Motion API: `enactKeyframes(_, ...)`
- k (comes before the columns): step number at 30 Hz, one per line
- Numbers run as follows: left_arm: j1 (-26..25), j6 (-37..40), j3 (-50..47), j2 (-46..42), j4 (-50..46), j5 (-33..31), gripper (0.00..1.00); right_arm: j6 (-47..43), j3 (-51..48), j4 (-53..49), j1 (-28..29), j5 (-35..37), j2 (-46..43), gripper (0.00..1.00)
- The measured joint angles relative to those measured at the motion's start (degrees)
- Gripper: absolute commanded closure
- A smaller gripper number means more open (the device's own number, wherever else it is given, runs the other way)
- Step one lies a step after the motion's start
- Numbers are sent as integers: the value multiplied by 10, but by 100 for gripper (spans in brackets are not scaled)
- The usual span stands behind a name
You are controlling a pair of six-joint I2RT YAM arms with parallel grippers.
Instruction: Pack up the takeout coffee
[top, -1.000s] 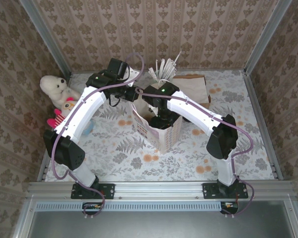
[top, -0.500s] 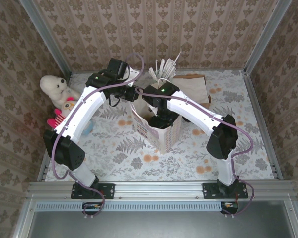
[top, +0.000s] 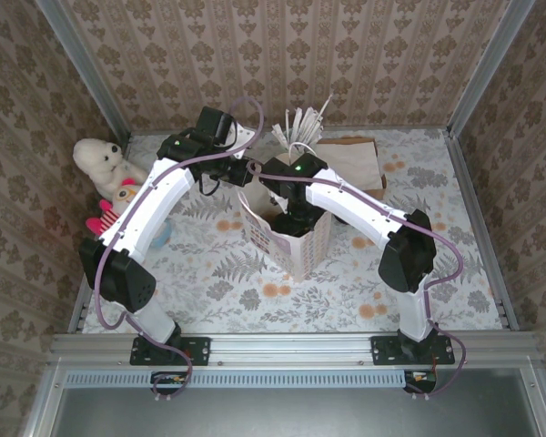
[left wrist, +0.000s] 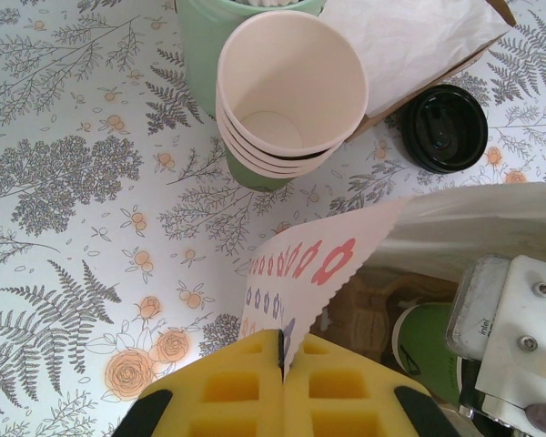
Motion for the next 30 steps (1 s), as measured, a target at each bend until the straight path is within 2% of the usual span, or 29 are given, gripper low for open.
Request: enactKeyframes(30,0,0,0,0,0,0,100,0,-30,22,-3,0,-3,61)
